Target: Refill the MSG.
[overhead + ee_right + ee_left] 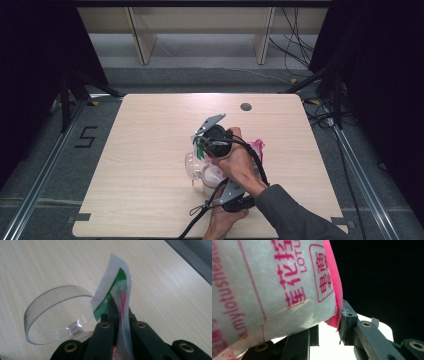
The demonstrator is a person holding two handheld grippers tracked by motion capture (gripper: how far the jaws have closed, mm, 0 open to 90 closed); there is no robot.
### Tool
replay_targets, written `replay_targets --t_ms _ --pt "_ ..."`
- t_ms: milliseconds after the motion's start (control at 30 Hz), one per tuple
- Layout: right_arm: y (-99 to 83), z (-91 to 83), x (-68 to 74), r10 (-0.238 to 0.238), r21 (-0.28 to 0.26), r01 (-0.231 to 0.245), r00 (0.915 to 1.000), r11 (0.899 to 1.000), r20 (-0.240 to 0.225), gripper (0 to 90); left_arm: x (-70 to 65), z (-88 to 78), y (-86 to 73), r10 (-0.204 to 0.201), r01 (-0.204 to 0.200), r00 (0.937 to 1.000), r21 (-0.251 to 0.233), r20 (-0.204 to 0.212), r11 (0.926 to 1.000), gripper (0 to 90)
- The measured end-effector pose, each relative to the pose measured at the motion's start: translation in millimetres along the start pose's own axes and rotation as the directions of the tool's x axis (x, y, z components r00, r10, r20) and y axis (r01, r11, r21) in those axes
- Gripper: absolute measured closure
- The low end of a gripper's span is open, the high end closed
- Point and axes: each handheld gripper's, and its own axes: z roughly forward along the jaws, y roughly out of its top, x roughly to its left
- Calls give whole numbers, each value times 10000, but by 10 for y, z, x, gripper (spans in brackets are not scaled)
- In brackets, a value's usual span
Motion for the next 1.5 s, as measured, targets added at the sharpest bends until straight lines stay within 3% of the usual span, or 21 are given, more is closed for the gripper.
replay_targets --t_ms 67,100,133,200,233,267,300,333,367,600,633,667,733,833,900,1033,1100,1133,1400,1467,1500 --pt "8 5 -5 -138 -214 140 9999 9997 101 900 5 -6 4 3 -3 10000 -5 -48 10000 731" --pt "11 -2 -9 -72 -100 72 10000 9999 -22 900 -14 13 1 -303 305 9995 -231 93 9993 731" --pt "12 7 -8 -138 -130 138 9999 9998 -40 900 17 -11 1 81 -80 10000 145 -16 9999 731" --pt "6 39 6 -198 -269 200 9998 9994 82 900 -33 30 -5 -511 519 9985 -380 213 9979 731" --pt "14 13 -8 -179 -98 178 9998 9998 -105 900 13 -8 -1 98 -97 9999 114 -32 9999 731" --pt "10 6 -1 46 -67 -46 10000 10000 13 900 11 -5 -1 -9 10 10000 42 -36 10000 731" --pt "9 8 -15 -100 -118 100 9999 9999 16 900 8 -5 -2 -31 31 10000 46 -23 10000 731" --pt "9 12 -17 -196 -134 196 9998 9997 14 900 -33 33 -5 -519 527 9984 -390 215 9979 731" --pt "7 11 -1 -14 -37 14 10000 10000 71 900 -36 34 -6 -554 565 9981 -394 278 9976 732" --pt "6 37 10 -120 -257 120 9999 9996 26 900 -30 33 -3 -517 526 9984 -380 236 9979 732" --pt "11 29 -2 -69 -283 72 9999 9996 111 900 14 -6 4 75 -75 10000 75 -26 9999 732" --pt "18 8 -21 -161 -92 161 9999 9998 -1 900 -18 20 1 -391 397 9991 -315 173 9987 732" --pt "14 21 -7 -235 -19 234 9997 9997 -92 900 -33 38 -12 -582 593 9979 -365 300 9976 732" --pt "12 13 -1 30 67 -29 9999 10000 -109 900 -23 38 -12 -513 521 9984 -347 237 9980 735" --pt "11 31 -6 -244 -225 245 9997 9994 55 900 -27 38 -13 -547 555 9982 -348 241 9979 736" --pt "12 19 7 -7 27 7 10000 10000 -54 900 -26 41 -16 -581 588 9980 -347 232 9977 736" --pt "12 18 2 -25 20 26 10000 10000 -43 900 -26 42 -17 -588 595 9980 -342 223 9976 737" --pt "15 18 -17 -268 -131 268 9996 9996 6 900 -19 39 -13 -598 607 9979 -341 261 9976 737" --pt "14 18 5 -150 -103 148 9998 9998 -136 900 -21 41 -18 -617 623 9979 -325 208 9975 737" --pt "6 14 13 84 -193 -83 10000 9998 28 900 -15 41 -17 -611 618 9978 -289 238 9977 738" --pt "8 9 -10 -100 -139 100 10000 9999 -3 900 -15 45 -21 -586 591 9981 -270 182 9979 737"
